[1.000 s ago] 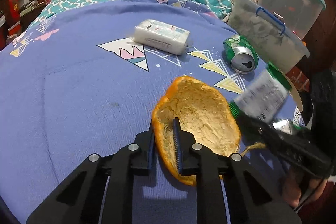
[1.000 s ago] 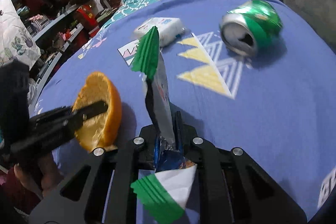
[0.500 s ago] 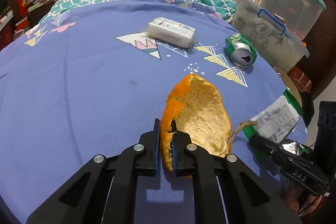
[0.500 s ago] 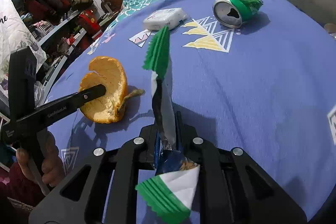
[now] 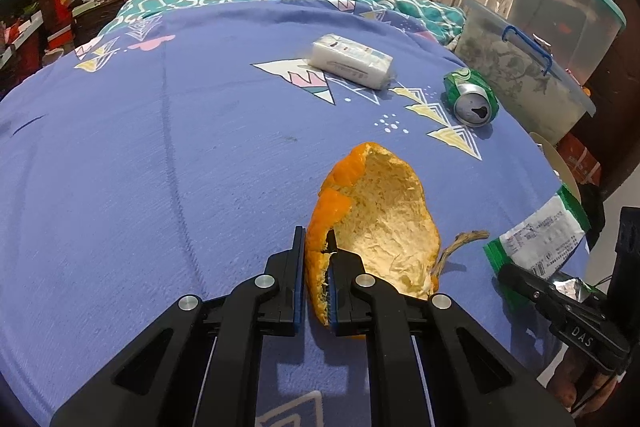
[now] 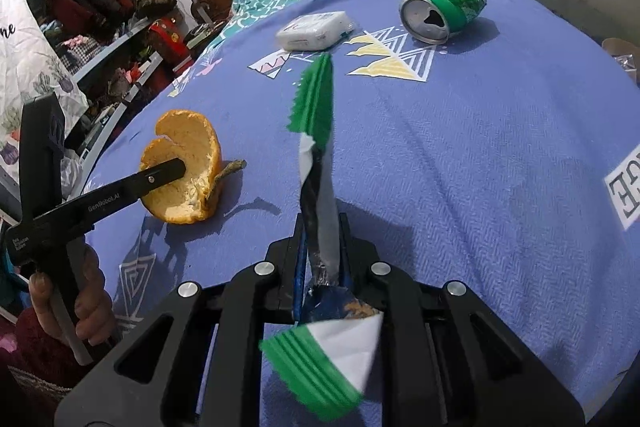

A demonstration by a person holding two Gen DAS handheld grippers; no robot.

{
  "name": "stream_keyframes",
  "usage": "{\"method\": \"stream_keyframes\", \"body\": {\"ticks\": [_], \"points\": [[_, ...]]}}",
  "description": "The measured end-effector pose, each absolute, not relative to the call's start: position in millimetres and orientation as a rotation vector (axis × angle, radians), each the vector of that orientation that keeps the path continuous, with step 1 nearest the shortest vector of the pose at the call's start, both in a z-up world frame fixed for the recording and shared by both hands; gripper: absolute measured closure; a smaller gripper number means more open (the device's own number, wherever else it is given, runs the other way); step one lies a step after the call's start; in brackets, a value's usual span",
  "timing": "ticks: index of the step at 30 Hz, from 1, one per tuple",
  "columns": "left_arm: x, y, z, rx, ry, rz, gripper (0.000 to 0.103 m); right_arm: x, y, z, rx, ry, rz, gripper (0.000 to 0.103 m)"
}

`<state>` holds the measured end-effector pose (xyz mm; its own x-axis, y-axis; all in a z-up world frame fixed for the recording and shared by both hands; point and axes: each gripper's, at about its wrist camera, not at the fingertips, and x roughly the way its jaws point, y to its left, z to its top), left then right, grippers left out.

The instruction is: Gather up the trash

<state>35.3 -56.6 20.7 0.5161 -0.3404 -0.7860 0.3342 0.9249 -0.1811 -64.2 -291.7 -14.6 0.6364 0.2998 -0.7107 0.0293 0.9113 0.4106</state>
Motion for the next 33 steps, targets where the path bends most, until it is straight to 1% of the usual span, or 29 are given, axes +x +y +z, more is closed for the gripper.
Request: {"method": "stream_keyframes", "body": {"ticks": [2, 4, 5, 6, 7, 8, 9, 11, 14, 19, 25, 27, 29, 33], "points": [[35, -54, 20, -0.012, 0.948, -0.398, 0.094, -65, -288, -14, 0.395, 0.875, 0.153, 0.085], [35, -53, 19, -0.019, 0.949, -0.392, 0.093, -64, -288, -15, 0.390, 0.877, 0.150, 0.082], [36, -52, 19, -0.023, 0.952, -0.391, 0.093, -64, -288, -15, 0.391, 0.875, 0.152, 0.073], [36, -51, 18, -0.025, 0.952, -0.387, 0.092, -65, -287, -14, 0.392, 0.870, 0.152, 0.059], [37, -50, 18, -0.027, 0.951, -0.383, 0.091, -66, -287, -13, 0.391, 0.862, 0.148, 0.048], [37, -49, 18, -0.029, 0.950, -0.379, 0.087, -67, -287, -12, 0.386, 0.849, 0.136, 0.032], [37, -47, 18, -0.034, 0.948, -0.374, 0.086, -69, -287, -9, 0.378, 0.832, 0.120, 0.032], [38, -44, 17, -0.044, 0.947, -0.370, 0.080, -71, -286, -6, 0.359, 0.819, 0.110, 0.032], [39, -40, 16, -0.056, 0.949, -0.367, 0.076, -71, -285, -5, 0.359, 0.821, 0.101, 0.032], [41, -36, 13, -0.071, 0.954, -0.364, 0.072, -71, -285, -7, 0.357, 0.833, 0.087, 0.032], [41, -34, 11, -0.075, 0.951, -0.370, 0.070, -76, -292, -8, 0.379, 0.849, 0.079, 0.032], [41, -34, 11, -0.076, 0.951, -0.372, 0.069, -80, -293, -8, 0.398, 0.862, 0.114, 0.032], [41, -34, 12, -0.075, 0.949, -0.369, 0.064, -85, -292, -9, 0.422, 0.877, 0.161, 0.032], [41, -35, 12, -0.073, 0.948, -0.367, 0.062, -96, -289, -9, 0.438, 0.900, 0.212, 0.032]]}}
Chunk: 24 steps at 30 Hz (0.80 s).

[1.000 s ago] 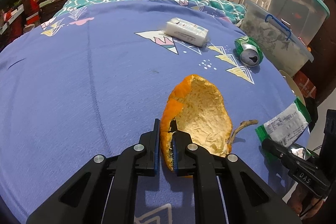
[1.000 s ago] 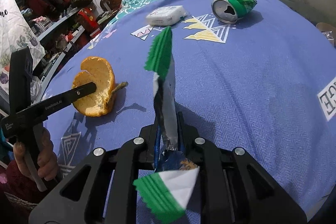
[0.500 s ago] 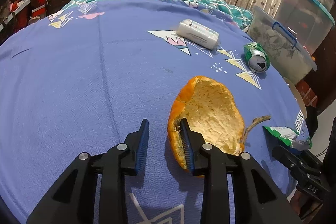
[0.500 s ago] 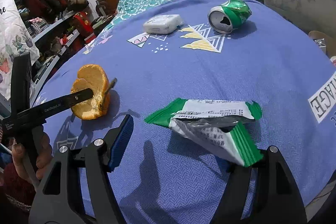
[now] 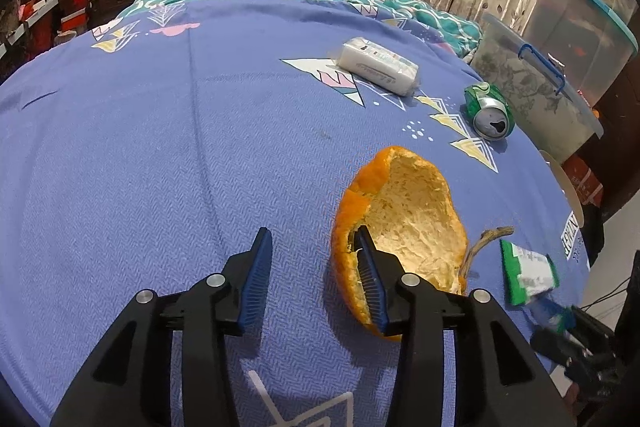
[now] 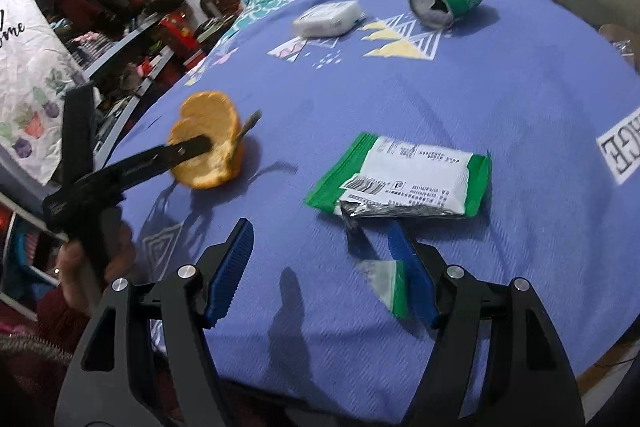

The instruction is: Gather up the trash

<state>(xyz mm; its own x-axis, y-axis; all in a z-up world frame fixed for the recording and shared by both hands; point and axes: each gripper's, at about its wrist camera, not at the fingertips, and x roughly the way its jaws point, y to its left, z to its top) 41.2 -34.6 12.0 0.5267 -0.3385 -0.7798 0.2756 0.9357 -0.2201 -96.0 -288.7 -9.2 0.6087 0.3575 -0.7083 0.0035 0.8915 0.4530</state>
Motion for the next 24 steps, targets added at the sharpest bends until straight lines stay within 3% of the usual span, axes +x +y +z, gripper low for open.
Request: {"method": "stream_keyframes", "body": {"ticks": [14, 24], "points": [[41, -36, 12, -0.059, 0.939, -0.360, 0.056, -120, -298, 3, 0.631, 0.869, 0.434, 0.031], [41, -35, 12, -0.055, 0.938, -0.359, 0.053, -129, -314, 30, 0.500, 0.720, 0.141, 0.029]]}}
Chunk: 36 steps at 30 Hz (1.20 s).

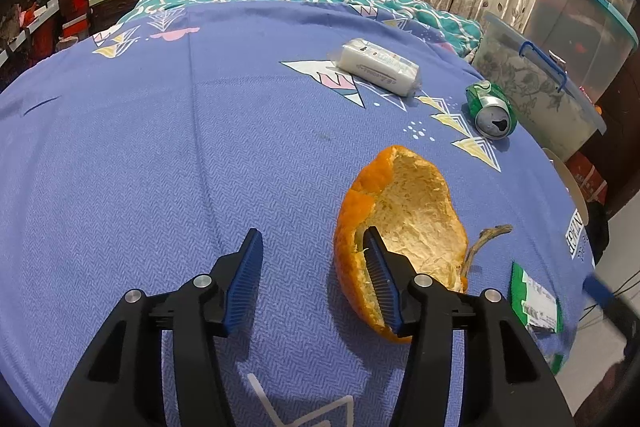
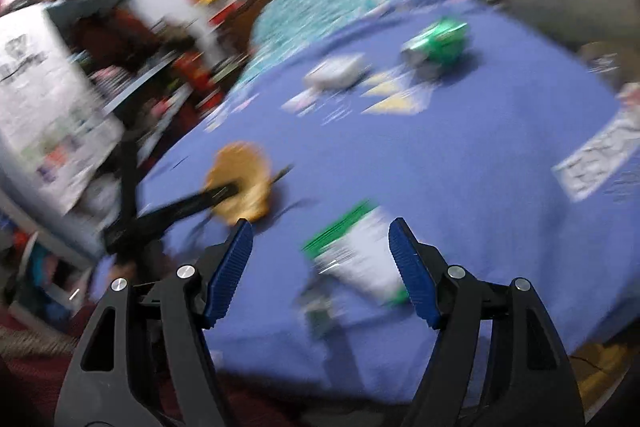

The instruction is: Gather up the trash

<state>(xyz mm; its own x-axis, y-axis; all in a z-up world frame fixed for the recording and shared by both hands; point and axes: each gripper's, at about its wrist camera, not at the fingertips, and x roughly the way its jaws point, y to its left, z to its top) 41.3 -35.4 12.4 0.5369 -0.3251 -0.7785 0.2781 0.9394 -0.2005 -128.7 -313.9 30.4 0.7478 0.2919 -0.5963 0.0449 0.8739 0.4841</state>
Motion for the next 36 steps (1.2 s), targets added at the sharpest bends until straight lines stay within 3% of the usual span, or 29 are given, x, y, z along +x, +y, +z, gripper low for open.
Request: {"method": "stream_keyframes", "body": {"ticks": [5, 11, 16, 36], "points": [[41, -35, 13, -0.059, 0.939, -0.361, 0.051, -128, -335, 23, 0.554, 0.723, 0.056, 0.028], [42, -32, 15, -0.090, 0.945, -0.392, 0.044, -126, -317, 21, 0.395, 0.756, 0.080, 0.017], [44, -31, 23, -0.121, 0.938, -0.428, 0.038, -126, -303, 9, 0.275, 0.802, 0.083, 0.016], [50, -55, 21, -0.065, 0.961, -0.463, 0.037, -125, -288, 5, 0.214, 0.821, 0.199, 0.011]]}}
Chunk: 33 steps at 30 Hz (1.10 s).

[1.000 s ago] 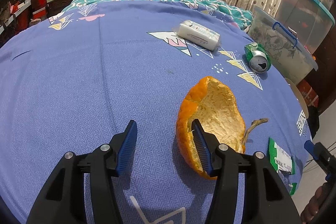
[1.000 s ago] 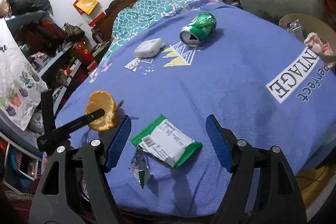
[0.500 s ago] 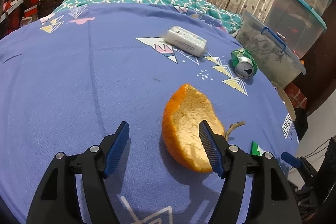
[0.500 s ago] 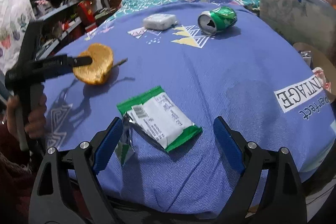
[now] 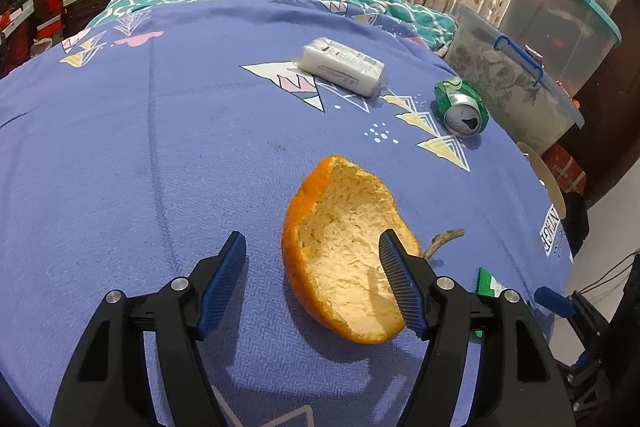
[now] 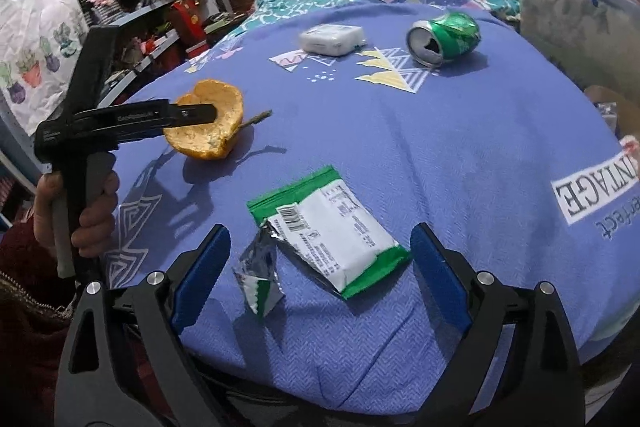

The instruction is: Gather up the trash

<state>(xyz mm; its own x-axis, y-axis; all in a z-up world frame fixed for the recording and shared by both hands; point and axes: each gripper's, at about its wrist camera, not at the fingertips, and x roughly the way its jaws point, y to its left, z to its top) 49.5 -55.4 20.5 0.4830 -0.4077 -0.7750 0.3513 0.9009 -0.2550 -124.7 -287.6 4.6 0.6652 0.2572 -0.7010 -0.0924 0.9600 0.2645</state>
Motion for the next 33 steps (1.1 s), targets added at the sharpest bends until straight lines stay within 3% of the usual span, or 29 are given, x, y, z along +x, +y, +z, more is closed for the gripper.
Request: {"method": "stream_keyframes", "body": {"ticks": [10, 15, 18, 21, 25, 30, 32, 33], "points": [[50, -64, 16, -0.032, 0.977, -0.474, 0.038, -116, -264, -13, -0.003, 0.855, 0.167, 0.013], [51, -69, 13, -0.019, 0.990, -0.478, 0.041, -120, -274, -11, 0.001, 0.830, 0.134, 0.045], [51, -72, 13, -0.015, 0.987, -0.468, 0.042, -119, -285, -10, 0.039, 0.826, 0.116, 0.058], [51, -73, 13, -0.021, 0.990, -0.462, 0.042, -116, -295, -10, 0.087, 0.819, 0.090, 0.067], [53, -67, 14, -0.049, 0.999, -0.451, 0.042, -111, -303, -10, 0.153, 0.809, 0.090, 0.070], [57, -56, 13, -0.070, 1.005, -0.413, 0.064, -106, -301, -11, 0.165, 0.800, 0.096, 0.075], [57, -54, 12, -0.068, 1.009, -0.408, 0.084, -104, -301, -12, 0.170, 0.797, 0.094, 0.079], [58, -54, 11, -0.072, 1.014, -0.416, 0.087, -103, -300, -12, 0.174, 0.797, 0.095, 0.081]]}}
